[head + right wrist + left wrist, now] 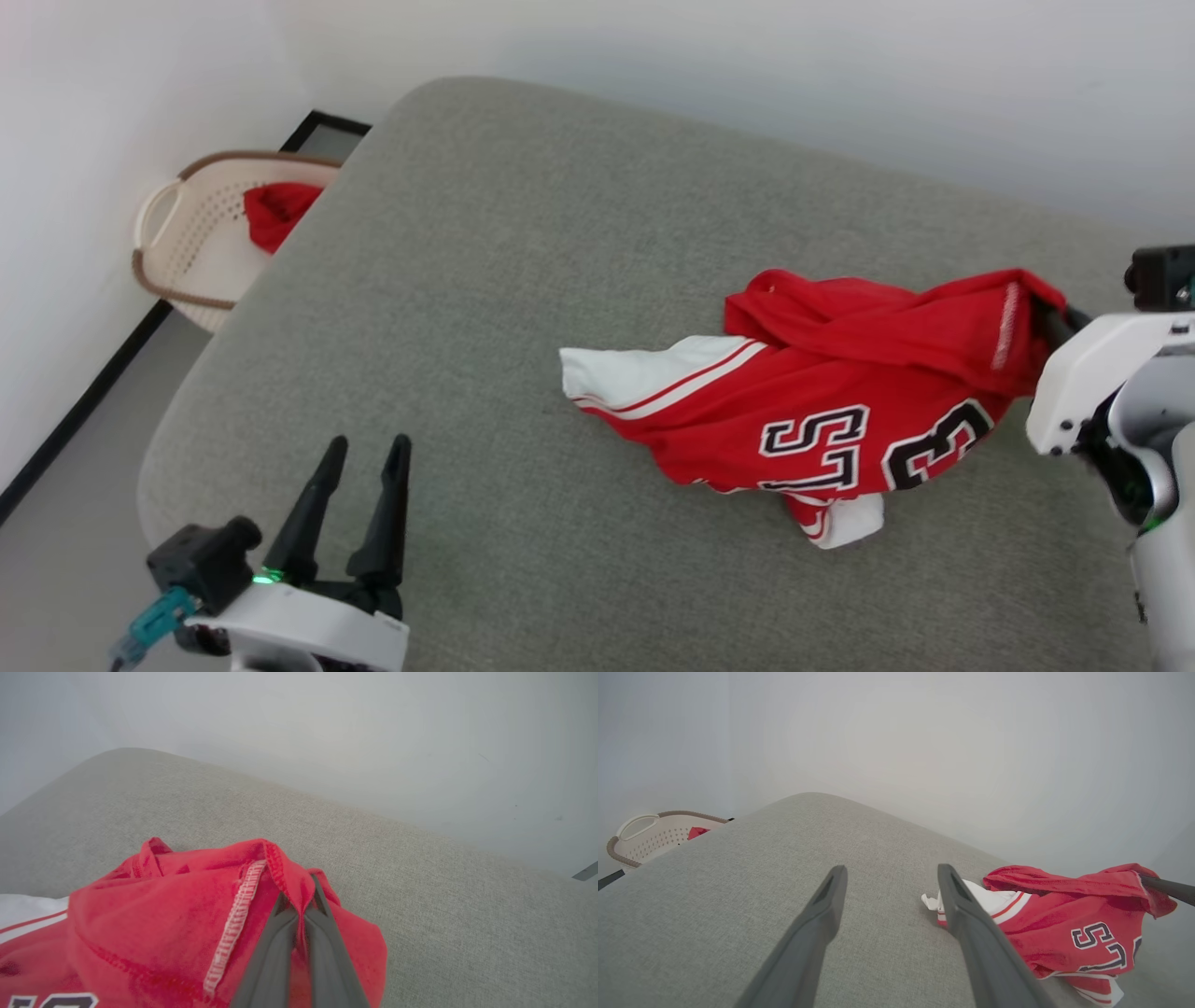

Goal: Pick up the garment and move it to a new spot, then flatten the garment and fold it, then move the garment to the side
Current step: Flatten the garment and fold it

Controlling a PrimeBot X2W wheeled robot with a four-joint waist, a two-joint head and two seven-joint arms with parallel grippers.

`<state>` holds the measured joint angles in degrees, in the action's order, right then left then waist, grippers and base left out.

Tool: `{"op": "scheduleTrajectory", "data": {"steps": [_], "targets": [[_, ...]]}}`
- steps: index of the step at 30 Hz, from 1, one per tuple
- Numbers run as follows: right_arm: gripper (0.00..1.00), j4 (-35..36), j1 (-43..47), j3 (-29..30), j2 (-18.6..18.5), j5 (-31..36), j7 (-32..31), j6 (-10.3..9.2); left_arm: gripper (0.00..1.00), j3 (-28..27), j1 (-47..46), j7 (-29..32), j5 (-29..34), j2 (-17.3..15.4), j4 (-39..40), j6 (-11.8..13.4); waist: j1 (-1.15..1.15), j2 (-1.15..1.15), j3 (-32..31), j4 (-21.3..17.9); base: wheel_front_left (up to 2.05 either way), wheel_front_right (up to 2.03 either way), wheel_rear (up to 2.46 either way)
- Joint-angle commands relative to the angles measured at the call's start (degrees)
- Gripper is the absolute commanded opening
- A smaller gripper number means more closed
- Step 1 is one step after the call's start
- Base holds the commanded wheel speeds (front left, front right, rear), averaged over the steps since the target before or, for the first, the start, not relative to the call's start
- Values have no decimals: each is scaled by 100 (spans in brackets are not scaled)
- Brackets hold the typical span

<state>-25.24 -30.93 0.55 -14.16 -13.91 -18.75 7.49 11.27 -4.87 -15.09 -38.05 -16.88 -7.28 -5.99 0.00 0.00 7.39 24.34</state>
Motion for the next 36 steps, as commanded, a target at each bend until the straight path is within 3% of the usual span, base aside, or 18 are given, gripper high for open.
{"op": "scheduleTrajectory", "data": {"steps": [1, 18, 19, 21, 23, 24, 26, 27, 28, 36], "targets": [[0, -150, -146, 16, -40, 59, 79, 0, 100, 15, -88, 1, 62, 36, -30, -37, 0, 0, 114, 109, 0, 0, 0], [0, -2331, -1837, -386, -446, 506, 1116, 0, 100, 249, -577, 0, 345, 477, -236, -154, 0, 0, 668, 543, 0, 0, 0], [4, -2465, -1923, -420, -450, 524, 1153, 0, 100, 271, -593, 0, 342, 501, -236, -151, 0, 0, 690, 559, 0, 0, 0], [29, -2726, -2083, -455, -481, 563, 1254, 0, 100, 306, -627, 0, 345, 525, -240, -152, 0, 0, 737, 584, 0, 0, 0], [17, -2976, -2198, -527, -458, 591, 1346, 0, 100, 332, -662, 0, 356, 551, -244, -153, 0, 0, 766, 606, 0, 0, 0], [22, -3095, -2254, -552, -431, 594, 1369, 0, 100, 337, -670, 0, 353, 557, -246, -154, 0, 0, 775, 611, 0, 0, 0], [48, -3310, -2366, -613, -438, 606, 1437, 0, 100, 334, -673, 0, 353, 571, -240, -154, 0, 0, 791, 612, 0, 0, 0], [67, -3397, -2417, -660, -435, 598, 1485, 0, 100, 330, -671, 0, 354, 584, -242, -154, 0, 0, 792, 610, 0, 0, 0], [100, -3479, -2467, -702, -428, 572, 1530, 0, 100, 321, -669, 0, 355, 591, -246, -155, 0, 0, 786, 605, 0, 0, 0], [100, -3745, -2764, -1125, -355, 345, 1987, 0, 100, 147, -528, 0, 400, 552, -276, -155, 0, 0, 565, 407, 0, 0, 0]]}}
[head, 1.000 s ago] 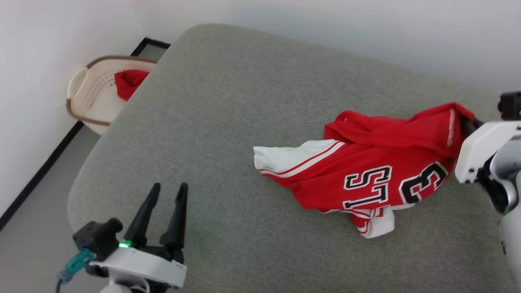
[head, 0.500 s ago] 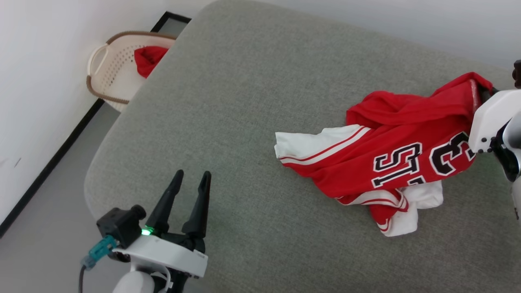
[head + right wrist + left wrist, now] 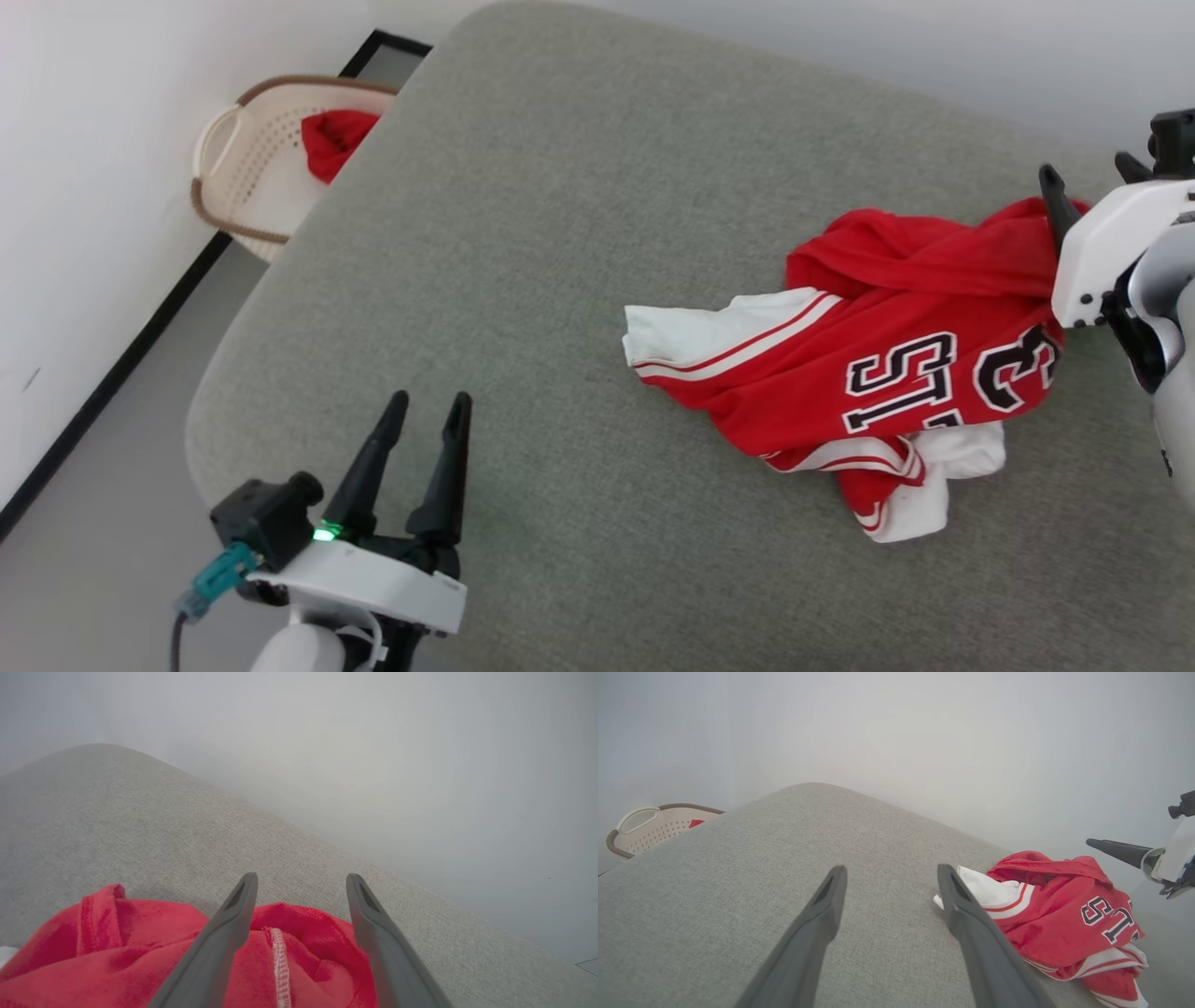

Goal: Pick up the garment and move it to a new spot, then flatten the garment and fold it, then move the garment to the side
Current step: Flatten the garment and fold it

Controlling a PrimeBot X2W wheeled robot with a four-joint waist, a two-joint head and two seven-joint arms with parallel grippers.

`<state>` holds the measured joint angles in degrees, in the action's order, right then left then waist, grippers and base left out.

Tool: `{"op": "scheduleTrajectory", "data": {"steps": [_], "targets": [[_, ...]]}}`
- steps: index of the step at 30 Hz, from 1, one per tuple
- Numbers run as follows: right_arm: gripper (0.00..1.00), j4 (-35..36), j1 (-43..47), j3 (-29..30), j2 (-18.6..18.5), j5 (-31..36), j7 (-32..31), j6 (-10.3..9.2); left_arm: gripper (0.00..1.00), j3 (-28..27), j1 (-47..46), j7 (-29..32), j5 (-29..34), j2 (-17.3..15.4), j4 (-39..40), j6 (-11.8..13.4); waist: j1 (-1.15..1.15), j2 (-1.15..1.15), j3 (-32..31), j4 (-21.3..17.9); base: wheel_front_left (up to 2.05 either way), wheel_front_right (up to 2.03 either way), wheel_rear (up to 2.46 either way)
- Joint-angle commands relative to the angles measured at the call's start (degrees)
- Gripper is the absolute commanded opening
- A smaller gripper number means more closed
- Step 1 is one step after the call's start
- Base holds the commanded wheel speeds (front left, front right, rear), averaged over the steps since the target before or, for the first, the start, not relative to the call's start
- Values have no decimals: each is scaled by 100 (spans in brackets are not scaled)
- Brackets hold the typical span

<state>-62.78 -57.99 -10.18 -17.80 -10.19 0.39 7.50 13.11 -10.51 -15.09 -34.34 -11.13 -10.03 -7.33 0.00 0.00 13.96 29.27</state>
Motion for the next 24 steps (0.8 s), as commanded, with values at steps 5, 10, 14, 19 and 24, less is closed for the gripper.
{"op": "scheduleTrajectory", "data": {"steps": [5, 10, 14, 19, 24], "targets": [[100, 240, -26, -546, 136, -314, 399, -2, 100, -184, 164, 0, 85, -89, -2, -21, 0, 0, -312, -297, 0, 0, 0], [100, 778, 360, -1141, 193, -943, 512, -2, 100, -343, 335, 3, 98, -169, -4, -21, 0, 0, -589, -526, 0, 0, 0], [100, 1271, 705, -1549, 140, -1345, 415, -2, 100, -403, 451, 3, 114, -225, 14, -21, 0, 0, -760, -653, 0, 0, 0], [100, 2133, 1377, -1941, -62, -1862, 144, -2, 100, -495, 623, 2, 113, -322, 27, -21, 0, 0, -973, -825, 0, 0, 0], [100, 2889, 2128, -1987, -161, -2174, -283, -2, 100, -564, 755, 2, 84, -404, 48, -21, 0, 0, -1126, -954, 0, 0, 0]]}}
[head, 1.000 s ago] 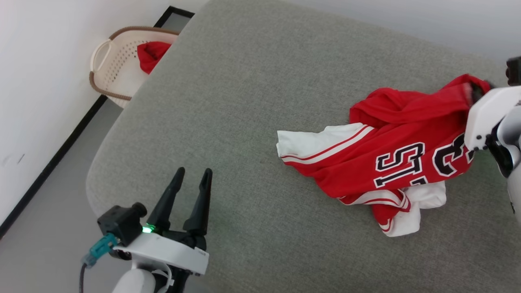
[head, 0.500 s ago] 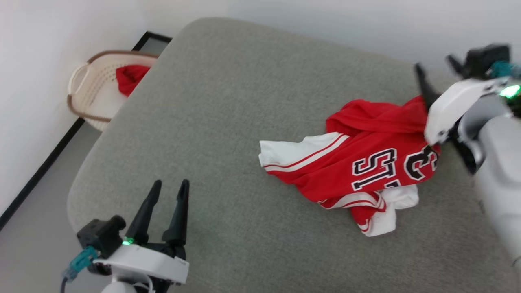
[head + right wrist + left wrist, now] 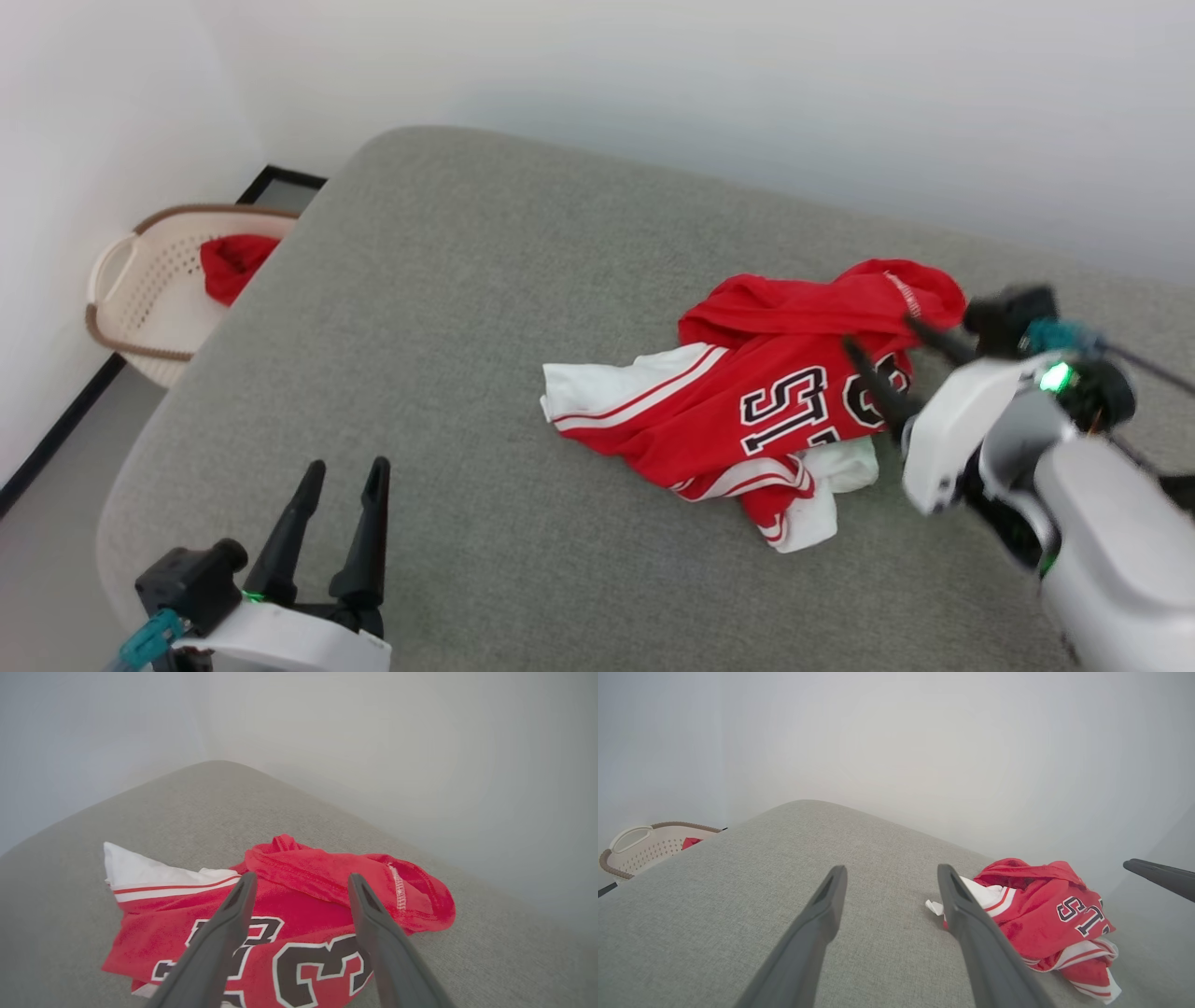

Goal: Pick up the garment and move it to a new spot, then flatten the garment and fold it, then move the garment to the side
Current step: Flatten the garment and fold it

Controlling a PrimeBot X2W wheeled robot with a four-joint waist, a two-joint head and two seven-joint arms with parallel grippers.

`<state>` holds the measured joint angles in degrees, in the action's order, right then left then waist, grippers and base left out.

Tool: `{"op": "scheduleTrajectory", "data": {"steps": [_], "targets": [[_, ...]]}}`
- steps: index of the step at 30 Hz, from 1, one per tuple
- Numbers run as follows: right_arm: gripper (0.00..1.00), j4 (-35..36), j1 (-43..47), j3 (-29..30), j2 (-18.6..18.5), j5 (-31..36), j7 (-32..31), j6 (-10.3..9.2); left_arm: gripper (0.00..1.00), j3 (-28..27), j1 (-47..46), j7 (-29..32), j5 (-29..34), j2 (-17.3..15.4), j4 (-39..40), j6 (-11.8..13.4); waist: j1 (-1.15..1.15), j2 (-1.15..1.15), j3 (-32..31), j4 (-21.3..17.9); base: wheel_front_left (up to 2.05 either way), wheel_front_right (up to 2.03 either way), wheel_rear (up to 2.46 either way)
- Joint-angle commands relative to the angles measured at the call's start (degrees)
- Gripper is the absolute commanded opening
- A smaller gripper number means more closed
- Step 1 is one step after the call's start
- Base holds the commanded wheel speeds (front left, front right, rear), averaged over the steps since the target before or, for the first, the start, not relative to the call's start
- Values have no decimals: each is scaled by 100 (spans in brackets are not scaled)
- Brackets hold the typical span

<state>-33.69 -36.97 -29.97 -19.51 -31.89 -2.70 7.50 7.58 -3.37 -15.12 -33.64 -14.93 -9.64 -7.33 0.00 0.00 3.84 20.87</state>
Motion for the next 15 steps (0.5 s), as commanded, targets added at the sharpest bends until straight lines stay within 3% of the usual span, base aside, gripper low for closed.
{"op": "scheduleTrajectory", "data": {"steps": [1, 15], "targets": [[100, 116, 192, -3, 5, -61, -88, -2, 100, -21, 58, 6, 7, -34, 14, -21, 0, 0, -145, -135, 0, 0, 0], [100, 1362, 1558, 499, 113, 44, -2295, -2, 100, 146, 0, 85, -39, -26, 112, -10, 0, 0, -62, -4, 0, 0, 0]]}}
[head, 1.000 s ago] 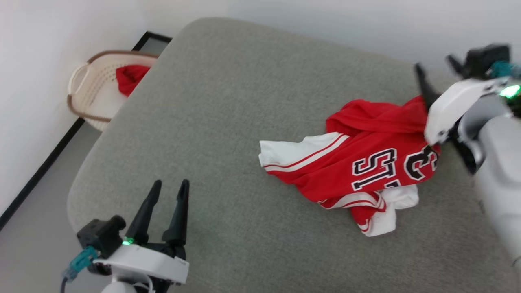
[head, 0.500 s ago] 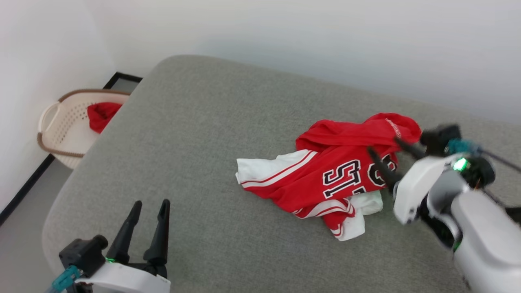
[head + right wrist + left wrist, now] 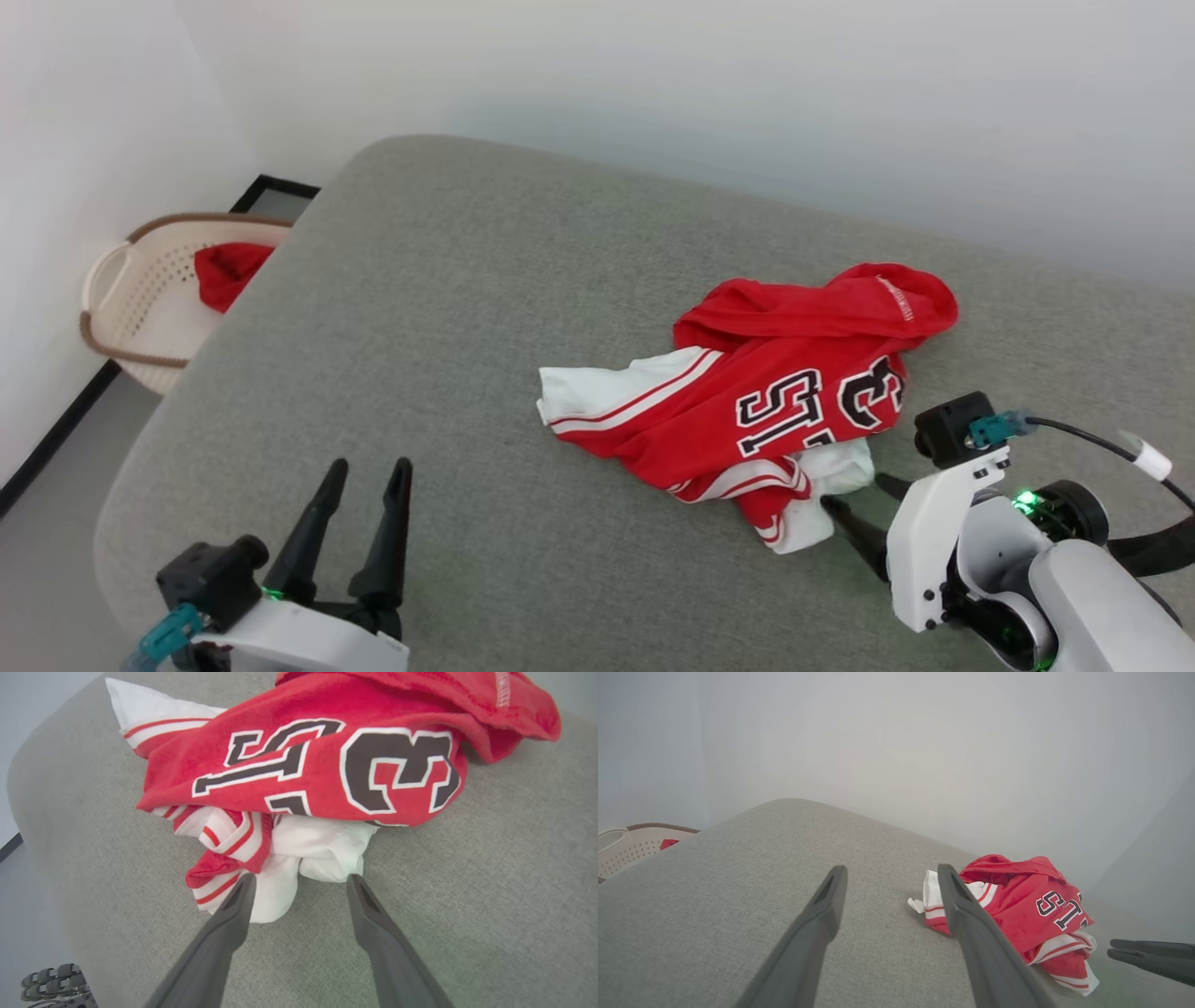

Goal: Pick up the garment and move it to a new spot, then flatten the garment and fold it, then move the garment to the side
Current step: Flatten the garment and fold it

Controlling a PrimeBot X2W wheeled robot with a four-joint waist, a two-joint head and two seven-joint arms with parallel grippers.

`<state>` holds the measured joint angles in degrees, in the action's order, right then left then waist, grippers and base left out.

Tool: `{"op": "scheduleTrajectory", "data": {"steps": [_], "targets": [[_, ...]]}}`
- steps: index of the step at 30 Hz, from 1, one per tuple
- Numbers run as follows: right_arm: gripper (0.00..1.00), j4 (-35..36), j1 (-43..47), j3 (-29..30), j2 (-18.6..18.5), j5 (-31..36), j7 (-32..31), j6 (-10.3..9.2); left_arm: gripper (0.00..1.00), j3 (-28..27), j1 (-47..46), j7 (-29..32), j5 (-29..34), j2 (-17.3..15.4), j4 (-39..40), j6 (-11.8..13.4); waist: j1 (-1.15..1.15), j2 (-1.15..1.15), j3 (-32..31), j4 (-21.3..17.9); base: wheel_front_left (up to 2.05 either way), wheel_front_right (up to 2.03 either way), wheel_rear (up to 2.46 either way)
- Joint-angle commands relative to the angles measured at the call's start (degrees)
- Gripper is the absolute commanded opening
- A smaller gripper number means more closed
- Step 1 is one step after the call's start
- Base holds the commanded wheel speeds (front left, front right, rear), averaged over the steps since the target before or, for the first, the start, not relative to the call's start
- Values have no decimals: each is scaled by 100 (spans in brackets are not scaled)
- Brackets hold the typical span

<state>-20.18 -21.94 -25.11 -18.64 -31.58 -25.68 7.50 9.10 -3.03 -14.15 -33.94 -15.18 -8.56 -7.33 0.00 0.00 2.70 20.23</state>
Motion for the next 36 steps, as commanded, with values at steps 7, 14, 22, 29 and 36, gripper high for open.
{"op": "scheduleTrajectory", "data": {"steps": [7, 14, 22, 29, 36], "targets": [[100, 257, 185, 326, 180, 371, -836, -2, 100, 157, -179, -25, -2, 93, -41, -13, 0, 0, 282, 284, 0, 0, 0], [100, 291, 71, 507, 323, 694, -1073, -2, 100, 256, -350, -53, -28, 183, -125, -16, 0, 0, 553, 455, 0, 0, 0], [0, -73, -84, 334, 306, 828, -1023, -2, 100, 279, -515, -86, -46, 269, -236, -19, 0, 0, 743, 543, 0, 0, 0], [0, -86, -298, 331, 98, 706, -1016, -5, 100, 179, -467, -98, -56, 252, -267, -20, 0, 0, 731, 409, 0, 0, 0], [0, 377, -365, 591, -149, 547, -1191, -4, 100, 1, -384, -92, 5, 201, -172, -21, 0, 0, 582, 76, 0, 0, 0]]}}
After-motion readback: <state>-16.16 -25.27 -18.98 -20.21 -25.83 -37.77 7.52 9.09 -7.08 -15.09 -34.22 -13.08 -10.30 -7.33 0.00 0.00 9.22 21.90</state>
